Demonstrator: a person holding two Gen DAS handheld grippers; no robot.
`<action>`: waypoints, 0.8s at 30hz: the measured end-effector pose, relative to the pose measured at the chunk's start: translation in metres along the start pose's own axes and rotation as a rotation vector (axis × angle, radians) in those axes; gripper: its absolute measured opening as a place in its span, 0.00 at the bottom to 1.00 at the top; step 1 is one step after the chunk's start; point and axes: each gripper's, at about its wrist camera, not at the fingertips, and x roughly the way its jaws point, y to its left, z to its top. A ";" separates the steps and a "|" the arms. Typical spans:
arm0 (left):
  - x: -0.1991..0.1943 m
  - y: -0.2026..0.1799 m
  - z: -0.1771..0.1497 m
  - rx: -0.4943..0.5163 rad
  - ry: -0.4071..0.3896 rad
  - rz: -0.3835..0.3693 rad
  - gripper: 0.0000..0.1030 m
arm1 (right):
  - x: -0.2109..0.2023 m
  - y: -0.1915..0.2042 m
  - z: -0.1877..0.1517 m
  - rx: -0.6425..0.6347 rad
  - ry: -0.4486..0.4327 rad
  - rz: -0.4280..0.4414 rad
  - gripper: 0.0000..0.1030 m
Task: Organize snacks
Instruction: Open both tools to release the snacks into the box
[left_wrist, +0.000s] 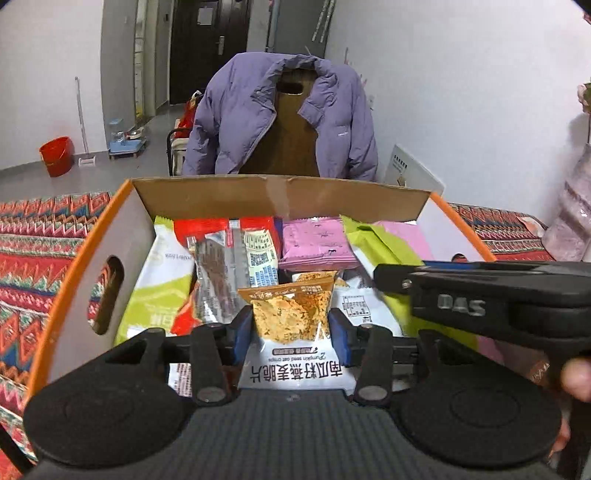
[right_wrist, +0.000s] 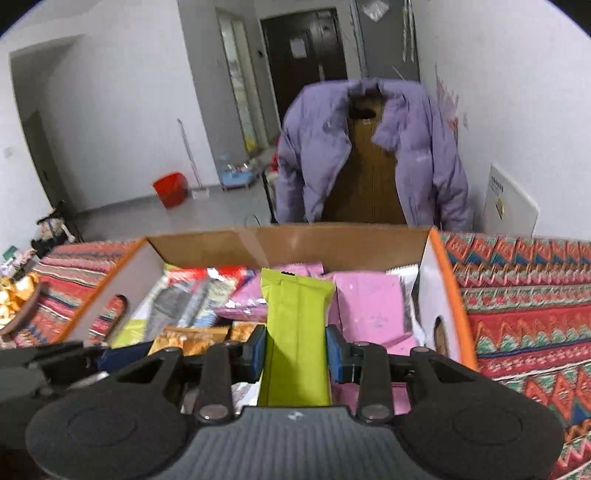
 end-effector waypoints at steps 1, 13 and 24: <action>0.001 0.000 -0.002 0.006 -0.006 0.000 0.48 | 0.002 0.003 -0.003 -0.009 0.001 -0.011 0.33; -0.043 0.007 0.002 0.088 -0.073 0.013 0.76 | -0.029 0.006 0.002 -0.056 -0.020 -0.042 0.53; -0.120 0.037 0.007 0.103 -0.247 0.198 0.99 | -0.138 0.009 0.007 -0.182 -0.184 -0.113 0.96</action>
